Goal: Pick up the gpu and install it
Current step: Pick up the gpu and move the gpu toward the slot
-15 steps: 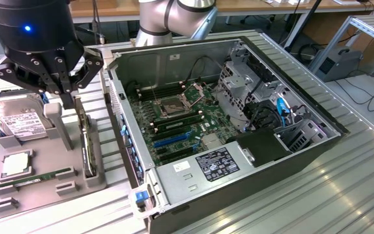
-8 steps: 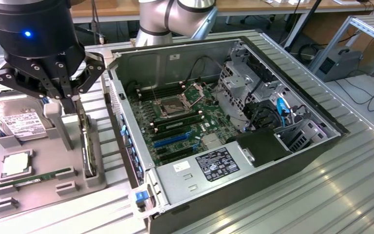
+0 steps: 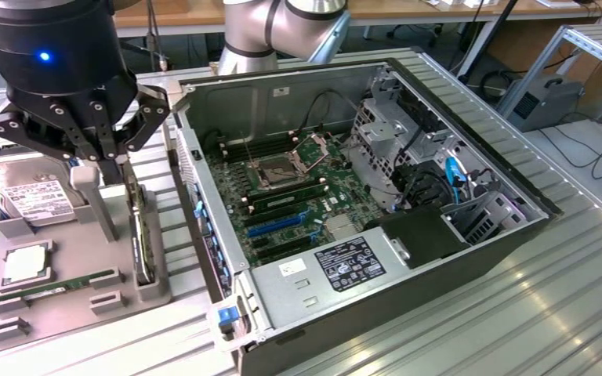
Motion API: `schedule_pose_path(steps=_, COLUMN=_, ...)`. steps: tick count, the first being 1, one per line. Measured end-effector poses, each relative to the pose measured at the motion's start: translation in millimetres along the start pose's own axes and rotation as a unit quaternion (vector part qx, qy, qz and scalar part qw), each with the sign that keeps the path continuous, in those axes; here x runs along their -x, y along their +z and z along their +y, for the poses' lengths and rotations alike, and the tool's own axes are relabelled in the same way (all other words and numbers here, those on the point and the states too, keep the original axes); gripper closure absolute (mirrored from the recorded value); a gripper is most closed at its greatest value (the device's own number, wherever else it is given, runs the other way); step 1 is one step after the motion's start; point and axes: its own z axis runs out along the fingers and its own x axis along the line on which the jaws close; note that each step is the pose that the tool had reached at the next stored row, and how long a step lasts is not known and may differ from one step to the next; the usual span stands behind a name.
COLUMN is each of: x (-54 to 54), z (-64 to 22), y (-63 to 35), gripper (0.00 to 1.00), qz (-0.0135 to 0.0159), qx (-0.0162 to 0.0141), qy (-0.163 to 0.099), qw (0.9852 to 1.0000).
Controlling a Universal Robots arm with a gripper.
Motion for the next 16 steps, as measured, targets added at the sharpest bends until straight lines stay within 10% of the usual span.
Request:
schedule_pose_path(steps=4, x=0.0, z=0.0, y=0.1, gripper=0.52, qz=0.0000, qx=0.0000, qy=0.000, qw=1.0000)
schedule_pose_path(steps=16, x=-1.1, z=-2.0, y=45.2, gripper=0.52, qz=0.0000, qx=0.0000, qy=0.000, qw=1.0000)
